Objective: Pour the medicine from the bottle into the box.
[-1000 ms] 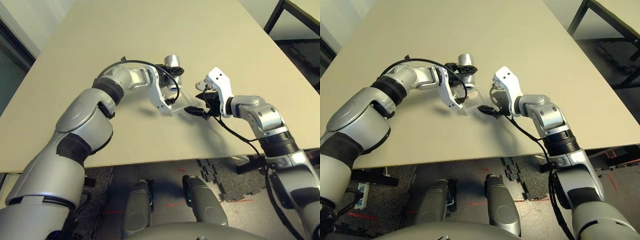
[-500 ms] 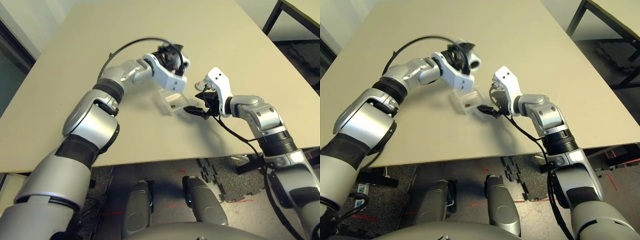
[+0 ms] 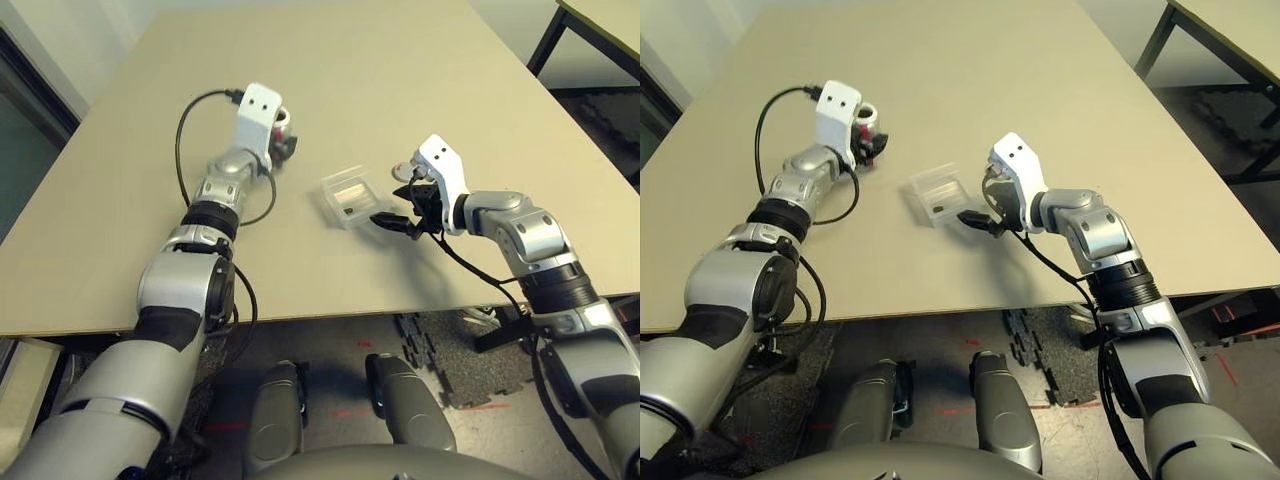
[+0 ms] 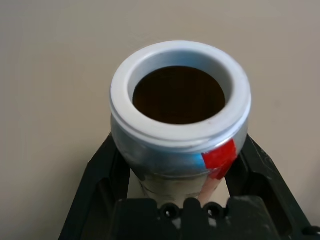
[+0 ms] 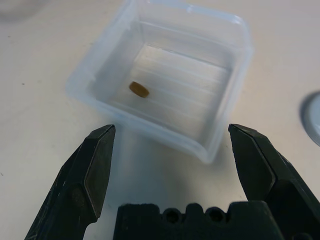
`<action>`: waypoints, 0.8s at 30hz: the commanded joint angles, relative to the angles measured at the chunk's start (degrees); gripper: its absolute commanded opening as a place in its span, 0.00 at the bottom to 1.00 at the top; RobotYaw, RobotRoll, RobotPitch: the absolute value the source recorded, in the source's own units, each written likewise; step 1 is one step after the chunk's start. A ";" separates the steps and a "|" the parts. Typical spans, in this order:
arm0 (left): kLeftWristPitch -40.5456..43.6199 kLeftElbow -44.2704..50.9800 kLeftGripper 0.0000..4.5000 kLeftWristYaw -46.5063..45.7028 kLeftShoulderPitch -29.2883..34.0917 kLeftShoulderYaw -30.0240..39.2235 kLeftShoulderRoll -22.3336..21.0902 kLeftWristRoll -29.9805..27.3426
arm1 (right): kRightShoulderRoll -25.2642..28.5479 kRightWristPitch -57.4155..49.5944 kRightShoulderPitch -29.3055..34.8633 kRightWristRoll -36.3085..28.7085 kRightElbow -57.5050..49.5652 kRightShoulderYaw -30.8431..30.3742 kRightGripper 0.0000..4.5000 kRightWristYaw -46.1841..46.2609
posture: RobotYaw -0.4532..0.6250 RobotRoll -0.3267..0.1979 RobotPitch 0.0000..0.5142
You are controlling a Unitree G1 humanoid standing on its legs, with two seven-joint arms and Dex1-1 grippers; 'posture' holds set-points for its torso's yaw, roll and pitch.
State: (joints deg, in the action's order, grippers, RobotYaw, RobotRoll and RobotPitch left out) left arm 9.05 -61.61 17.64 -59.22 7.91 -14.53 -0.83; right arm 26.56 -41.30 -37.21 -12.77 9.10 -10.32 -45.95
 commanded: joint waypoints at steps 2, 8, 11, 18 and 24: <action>3.36 3.14 0.63 -1.00 3.16 0.35 0.37 -1.55 | 0.68 -0.91 1.13 -0.67 -1.14 1.24 1.00 -0.10 | 0.35 0.62 0.28; 5.73 5.14 0.63 -1.45 4.86 0.35 1.21 -2.51 | 0.75 -1.19 1.24 -0.69 -1.30 1.58 1.00 0.16 | 0.35 0.62 0.28; 5.48 5.33 0.79 -1.40 4.78 0.14 1.33 -2.50 | 0.67 -1.23 1.29 -0.63 -1.32 1.78 1.00 0.23 | 0.35 0.62 0.28; 3.89 5.56 1.00 -1.10 4.24 -0.26 1.22 -2.50 | 0.53 -1.27 1.45 -0.58 -1.34 2.03 1.00 0.39 | 0.35 0.62 0.28; 3.22 5.40 1.00 -0.96 4.16 -0.28 0.98 -2.50 | 0.39 -1.16 1.51 -0.46 -1.18 2.12 1.00 0.40 | 0.35 0.62 0.28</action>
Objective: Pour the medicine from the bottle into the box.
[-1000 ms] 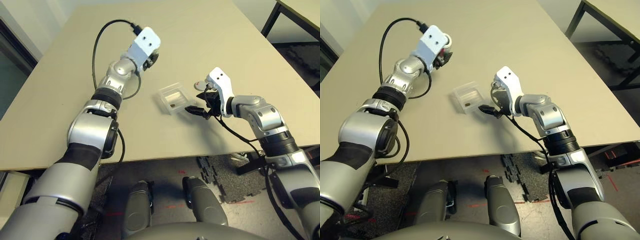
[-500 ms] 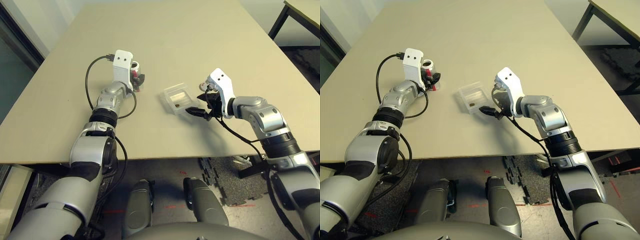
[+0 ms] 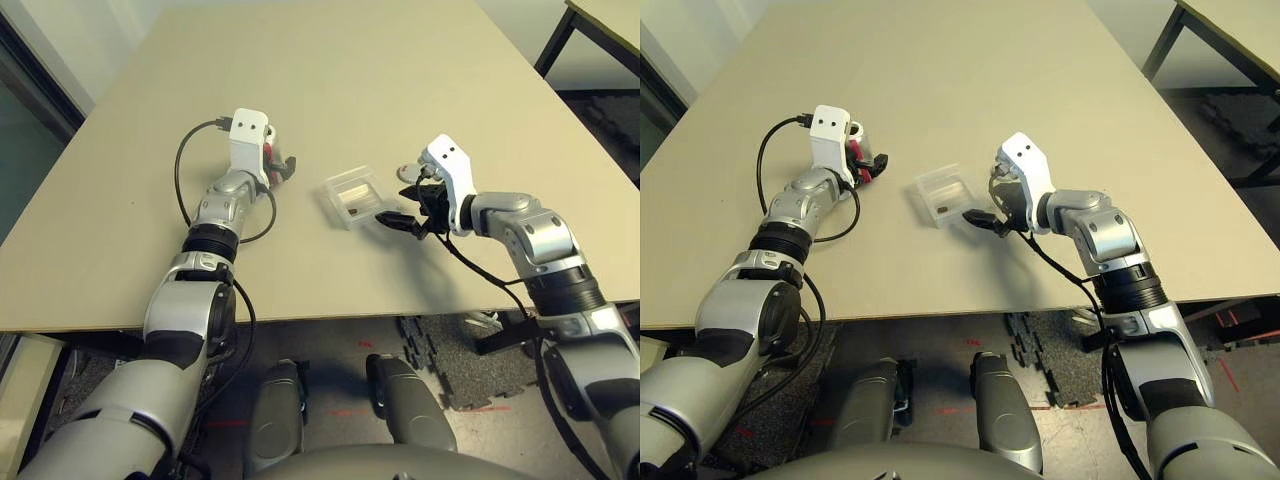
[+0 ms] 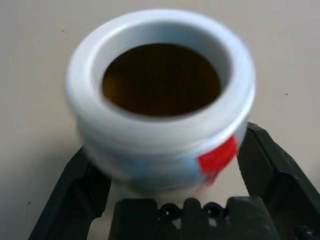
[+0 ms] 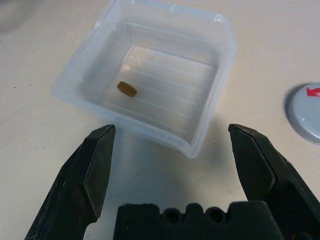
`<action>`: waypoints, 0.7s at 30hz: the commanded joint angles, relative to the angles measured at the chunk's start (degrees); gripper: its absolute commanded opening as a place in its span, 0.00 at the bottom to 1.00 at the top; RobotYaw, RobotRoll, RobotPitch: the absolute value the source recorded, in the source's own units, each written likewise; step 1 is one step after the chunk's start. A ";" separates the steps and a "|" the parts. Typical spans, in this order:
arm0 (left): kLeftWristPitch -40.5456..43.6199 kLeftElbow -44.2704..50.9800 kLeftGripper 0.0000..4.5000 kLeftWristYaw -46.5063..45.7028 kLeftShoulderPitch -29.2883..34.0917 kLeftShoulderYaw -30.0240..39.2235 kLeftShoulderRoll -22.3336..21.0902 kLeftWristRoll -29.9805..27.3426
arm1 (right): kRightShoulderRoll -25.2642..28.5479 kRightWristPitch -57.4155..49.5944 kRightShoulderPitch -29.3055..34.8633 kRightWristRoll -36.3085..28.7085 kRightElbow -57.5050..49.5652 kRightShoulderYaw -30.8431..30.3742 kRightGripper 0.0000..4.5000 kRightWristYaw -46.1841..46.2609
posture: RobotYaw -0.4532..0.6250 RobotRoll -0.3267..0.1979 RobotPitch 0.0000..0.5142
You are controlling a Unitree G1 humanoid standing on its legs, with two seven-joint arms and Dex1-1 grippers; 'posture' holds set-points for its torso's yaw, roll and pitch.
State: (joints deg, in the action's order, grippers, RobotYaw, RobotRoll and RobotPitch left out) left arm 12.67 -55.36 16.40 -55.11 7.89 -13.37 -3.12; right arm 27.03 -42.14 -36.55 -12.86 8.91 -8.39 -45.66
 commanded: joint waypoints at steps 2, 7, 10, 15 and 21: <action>-0.46 -0.80 1.00 0.23 0.11 -0.24 -0.24 -0.21 | -0.11 -0.28 0.83 -0.36 -0.92 0.19 1.00 0.11 | 0.35 0.62 0.28; -0.28 0.03 1.00 0.09 0.72 -0.13 -0.36 -0.33 | -0.10 -0.21 0.76 -0.36 -0.95 0.17 1.00 0.05 | 0.35 0.62 0.28; 0.68 2.67 1.00 0.31 2.06 -0.24 -0.29 -0.57 | 0.09 -0.55 0.83 -0.52 -1.55 0.26 1.00 -0.05 | 0.35 0.62 0.28; 6.59 15.01 1.00 2.39 8.59 -1.34 -0.07 -1.65 | 0.60 -1.48 1.30 -0.90 -3.24 0.59 1.00 -0.14 | 0.35 0.62 0.29; 16.80 33.27 1.00 3.05 18.74 -1.54 -1.24 -3.15 | 1.18 -3.44 2.20 -1.73 -6.34 1.24 1.00 0.07 | 0.36 0.62 0.31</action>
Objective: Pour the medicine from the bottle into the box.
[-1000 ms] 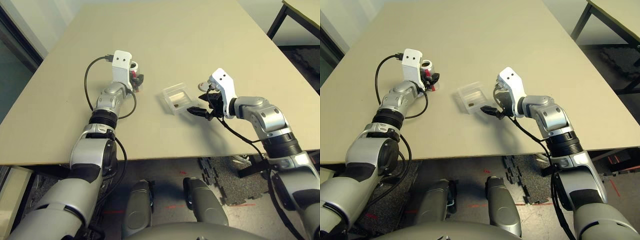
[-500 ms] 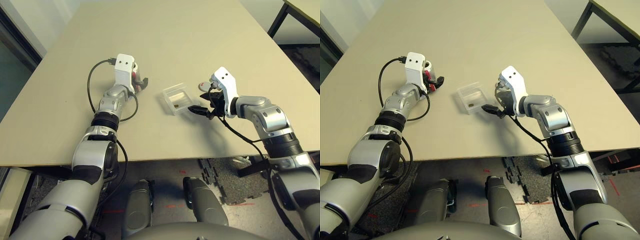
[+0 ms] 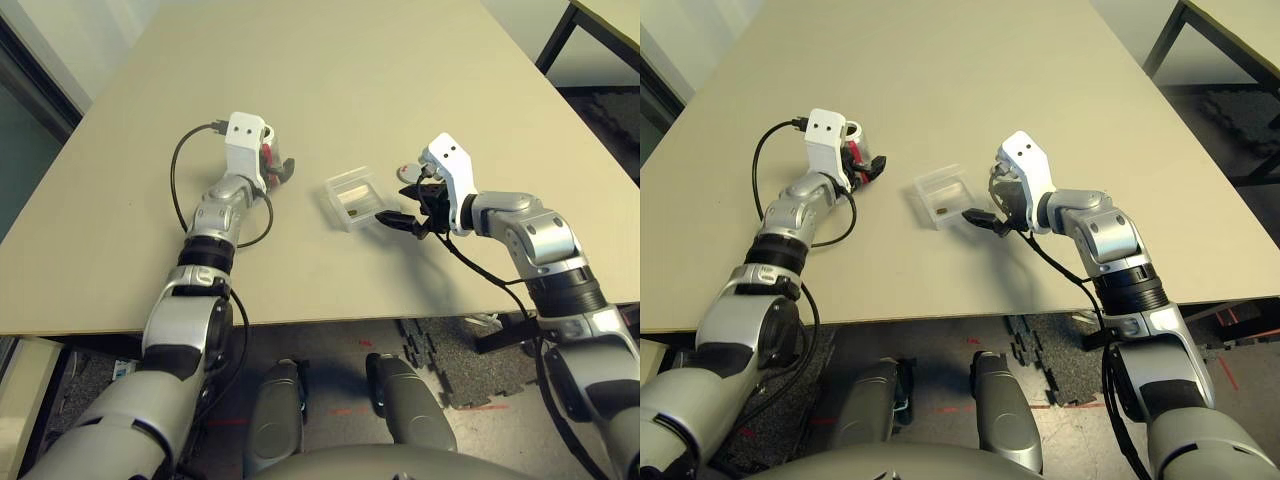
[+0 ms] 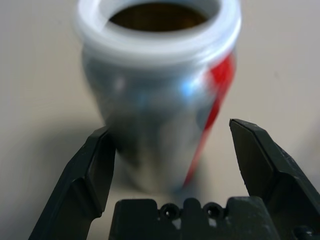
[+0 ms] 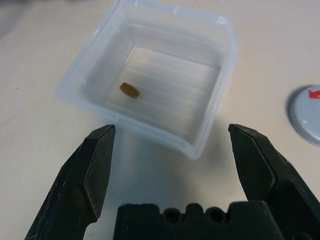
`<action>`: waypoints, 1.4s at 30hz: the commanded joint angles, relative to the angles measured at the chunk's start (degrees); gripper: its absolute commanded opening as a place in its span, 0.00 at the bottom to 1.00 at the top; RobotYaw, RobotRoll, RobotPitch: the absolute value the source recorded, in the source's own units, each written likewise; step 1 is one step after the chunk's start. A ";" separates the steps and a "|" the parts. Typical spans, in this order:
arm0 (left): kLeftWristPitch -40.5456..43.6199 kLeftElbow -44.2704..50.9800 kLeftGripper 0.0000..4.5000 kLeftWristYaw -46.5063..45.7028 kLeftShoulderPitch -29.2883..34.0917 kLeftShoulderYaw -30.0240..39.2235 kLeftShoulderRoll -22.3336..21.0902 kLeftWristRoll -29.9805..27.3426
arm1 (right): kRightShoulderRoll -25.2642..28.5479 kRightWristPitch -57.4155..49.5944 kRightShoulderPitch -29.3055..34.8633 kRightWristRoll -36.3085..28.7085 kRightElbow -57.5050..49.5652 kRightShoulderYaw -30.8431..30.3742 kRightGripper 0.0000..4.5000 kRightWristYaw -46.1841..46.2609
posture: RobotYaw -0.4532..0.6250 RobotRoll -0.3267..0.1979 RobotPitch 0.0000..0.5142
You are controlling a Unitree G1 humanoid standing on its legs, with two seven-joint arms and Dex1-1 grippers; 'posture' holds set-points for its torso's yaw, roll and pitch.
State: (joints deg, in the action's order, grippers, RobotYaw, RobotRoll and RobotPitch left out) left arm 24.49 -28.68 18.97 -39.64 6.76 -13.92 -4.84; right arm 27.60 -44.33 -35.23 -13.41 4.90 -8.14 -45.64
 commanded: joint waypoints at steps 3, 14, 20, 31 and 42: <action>8.98 12.88 1.00 -0.36 6.77 0.54 -1.19 -2.19 | 1.00 -2.28 1.67 -1.85 -4.04 1.41 1.00 0.33 | 0.36 0.62 0.32; 14.52 24.49 1.00 -2.98 12.01 4.93 -3.44 -4.61 | 3.15 -7.72 5.39 -6.10 -11.85 7.92 1.00 3.05 | 0.38 0.62 0.33; 12.87 25.85 1.00 -4.38 12.61 10.18 -5.69 -6.72 | -2.94 -12.19 7.34 -9.69 -16.59 23.84 1.00 17.04 | 0.38 0.62 0.35; -5.11 4.83 1.00 -5.38 3.60 17.85 -11.85 -8.24 | -7.20 1.35 8.92 -3.67 -16.40 34.43 1.00 36.42 | 0.34 0.62 0.41; -19.85 -19.88 1.00 -1.07 -5.78 16.43 -17.89 -7.38 | -5.14 10.08 7.27 0.52 -5.86 36.39 1.00 45.61 | 0.34 0.62 0.46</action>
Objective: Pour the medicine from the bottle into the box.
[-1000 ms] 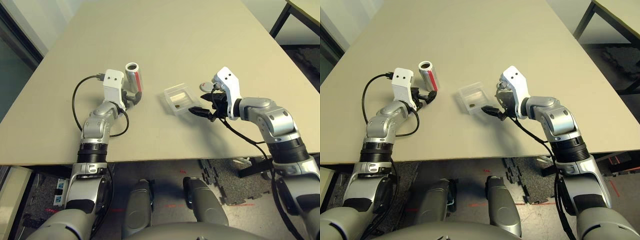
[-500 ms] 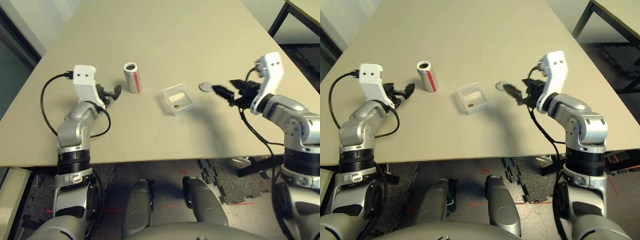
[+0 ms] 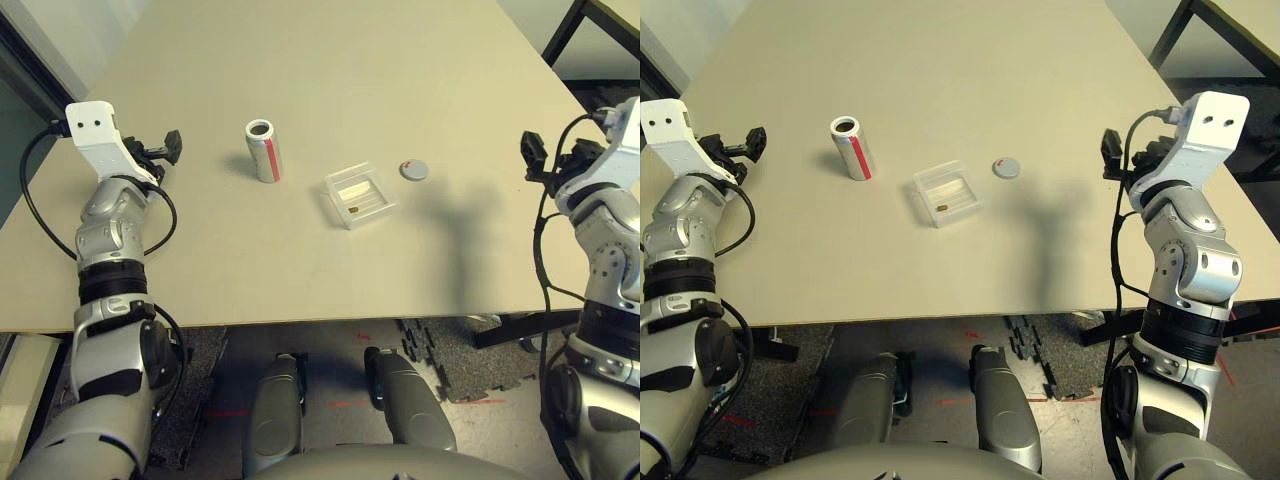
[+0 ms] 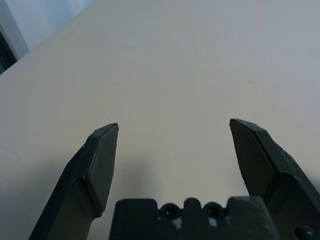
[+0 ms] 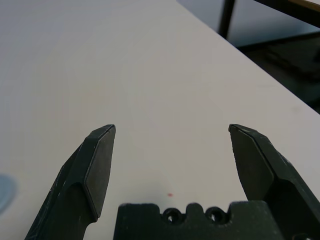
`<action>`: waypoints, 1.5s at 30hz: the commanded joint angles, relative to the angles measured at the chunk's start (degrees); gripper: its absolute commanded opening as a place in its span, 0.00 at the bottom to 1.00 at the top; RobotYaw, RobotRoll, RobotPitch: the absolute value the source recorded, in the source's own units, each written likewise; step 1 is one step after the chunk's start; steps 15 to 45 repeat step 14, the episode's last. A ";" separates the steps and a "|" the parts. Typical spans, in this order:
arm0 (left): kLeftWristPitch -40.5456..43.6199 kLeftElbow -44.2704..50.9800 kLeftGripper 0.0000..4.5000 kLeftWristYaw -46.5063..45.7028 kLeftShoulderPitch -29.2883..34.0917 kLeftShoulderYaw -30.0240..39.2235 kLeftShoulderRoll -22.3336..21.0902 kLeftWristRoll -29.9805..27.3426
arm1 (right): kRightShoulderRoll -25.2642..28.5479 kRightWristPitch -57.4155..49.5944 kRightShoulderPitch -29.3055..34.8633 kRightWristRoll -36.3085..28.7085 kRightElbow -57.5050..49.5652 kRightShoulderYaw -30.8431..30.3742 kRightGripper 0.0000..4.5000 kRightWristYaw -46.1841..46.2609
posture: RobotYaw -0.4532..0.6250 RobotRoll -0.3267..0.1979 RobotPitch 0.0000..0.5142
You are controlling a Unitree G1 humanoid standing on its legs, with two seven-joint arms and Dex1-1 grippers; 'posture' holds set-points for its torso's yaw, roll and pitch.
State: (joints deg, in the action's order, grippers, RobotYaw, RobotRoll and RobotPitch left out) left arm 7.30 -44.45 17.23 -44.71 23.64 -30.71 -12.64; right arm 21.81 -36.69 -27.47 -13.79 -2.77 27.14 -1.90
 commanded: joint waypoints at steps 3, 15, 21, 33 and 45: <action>-4.90 -6.81 1.00 0.32 -1.14 -0.18 -1.42 0.05 | 1.23 4.17 -0.64 1.17 3.85 1.97 1.00 3.31 | 0.34 0.62 0.46; -7.05 -7.91 1.00 -2.70 0.67 1.36 -1.07 -1.82 | 4.80 6.10 -0.16 0.40 7.90 2.33 1.00 2.87 | 0.31 0.62 0.44; -7.05 -7.91 1.00 -2.70 0.67 1.36 -1.07 -1.82 | 4.80 6.10 -0.16 0.40 7.90 2.33 1.00 2.87 | 0.31 0.62 0.44; -7.05 -7.91 1.00 -2.70 0.67 1.36 -1.07 -1.82 | 4.80 6.10 -0.16 0.40 7.90 2.33 1.00 2.87 | 0.31 0.62 0.44; -7.05 -7.91 1.00 -2.70 0.67 1.36 -1.07 -1.82 | 4.80 6.10 -0.16 0.40 7.90 2.33 1.00 2.87 | 0.31 0.62 0.44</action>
